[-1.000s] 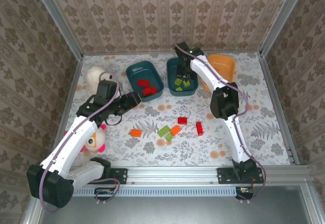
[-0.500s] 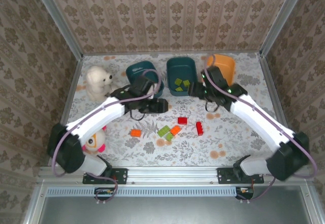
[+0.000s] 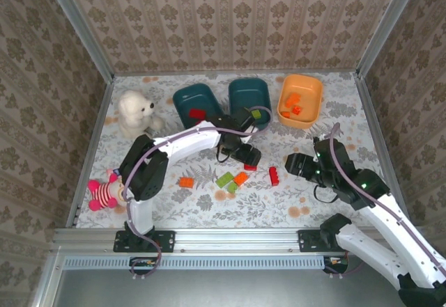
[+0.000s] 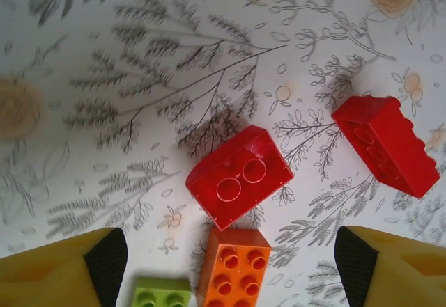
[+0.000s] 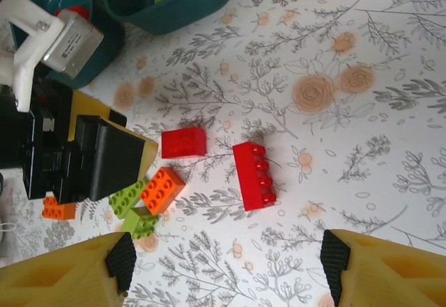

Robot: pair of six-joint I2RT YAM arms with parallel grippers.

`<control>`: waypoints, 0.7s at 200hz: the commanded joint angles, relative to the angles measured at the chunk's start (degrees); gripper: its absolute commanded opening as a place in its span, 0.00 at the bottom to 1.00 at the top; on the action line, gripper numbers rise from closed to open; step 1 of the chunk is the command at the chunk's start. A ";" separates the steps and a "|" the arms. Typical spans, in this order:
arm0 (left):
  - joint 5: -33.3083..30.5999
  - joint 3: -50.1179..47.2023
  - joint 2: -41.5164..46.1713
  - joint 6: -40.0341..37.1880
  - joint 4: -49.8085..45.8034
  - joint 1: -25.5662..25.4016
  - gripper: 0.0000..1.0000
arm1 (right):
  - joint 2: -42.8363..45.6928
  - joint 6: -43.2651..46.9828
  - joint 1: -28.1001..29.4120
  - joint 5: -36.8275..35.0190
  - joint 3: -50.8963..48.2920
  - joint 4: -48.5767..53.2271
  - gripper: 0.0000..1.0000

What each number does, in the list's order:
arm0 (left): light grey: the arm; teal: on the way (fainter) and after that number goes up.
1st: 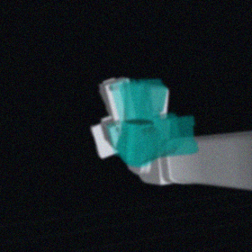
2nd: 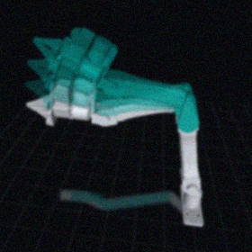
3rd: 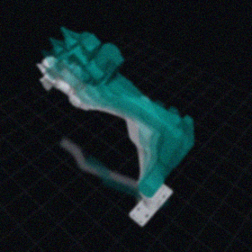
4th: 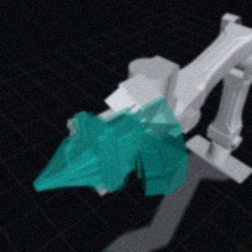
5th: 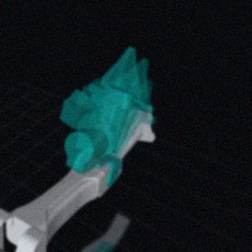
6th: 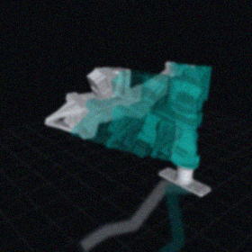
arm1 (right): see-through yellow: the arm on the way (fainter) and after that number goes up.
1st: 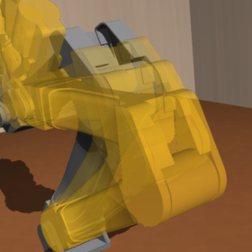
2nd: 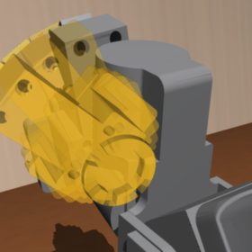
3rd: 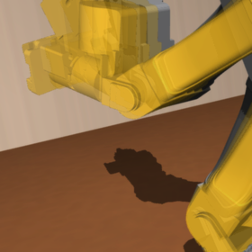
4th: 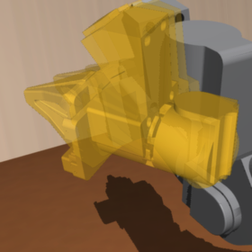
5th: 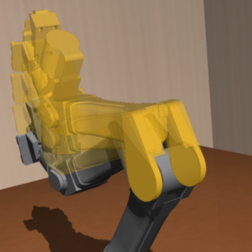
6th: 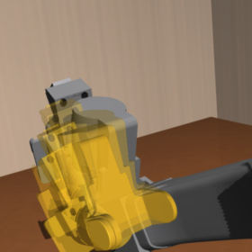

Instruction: Sort the legos into containers by color

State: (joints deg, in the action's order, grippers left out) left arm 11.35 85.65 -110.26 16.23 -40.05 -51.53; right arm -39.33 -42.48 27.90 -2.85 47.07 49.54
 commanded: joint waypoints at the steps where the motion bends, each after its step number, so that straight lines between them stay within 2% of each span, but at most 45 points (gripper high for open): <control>1: -2.48 3.05 -1.46 -17.54 -2.93 -1.72 0.81 | 1.48 -1.05 0.05 -1.96 0.84 5.47 0.74; 22: -4.43 3.63 -3.23 -25.50 -2.25 -3.19 0.82 | 2.36 -1.02 0.00 -1.99 2.18 6.99 0.74; 55: -5.33 4.62 -6.41 -31.17 0.11 -4.23 0.82 | 5.01 -1.72 0.05 1.34 3.17 6.98 0.76; 120: -9.29 6.86 -12.50 -32.76 -0.05 -6.05 0.82 | 2.50 0.00 -0.04 2.93 8.36 9.09 0.79; 140: -9.40 7.30 -13.73 -31.87 -0.43 -6.45 0.74 | 1.12 1.17 -0.13 3.22 9.35 9.18 0.79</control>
State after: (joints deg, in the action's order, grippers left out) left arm 3.33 91.09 -122.54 -14.59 -40.38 -57.23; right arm -36.84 -43.22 27.90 -0.97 54.35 56.36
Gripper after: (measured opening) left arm 0.790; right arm 0.786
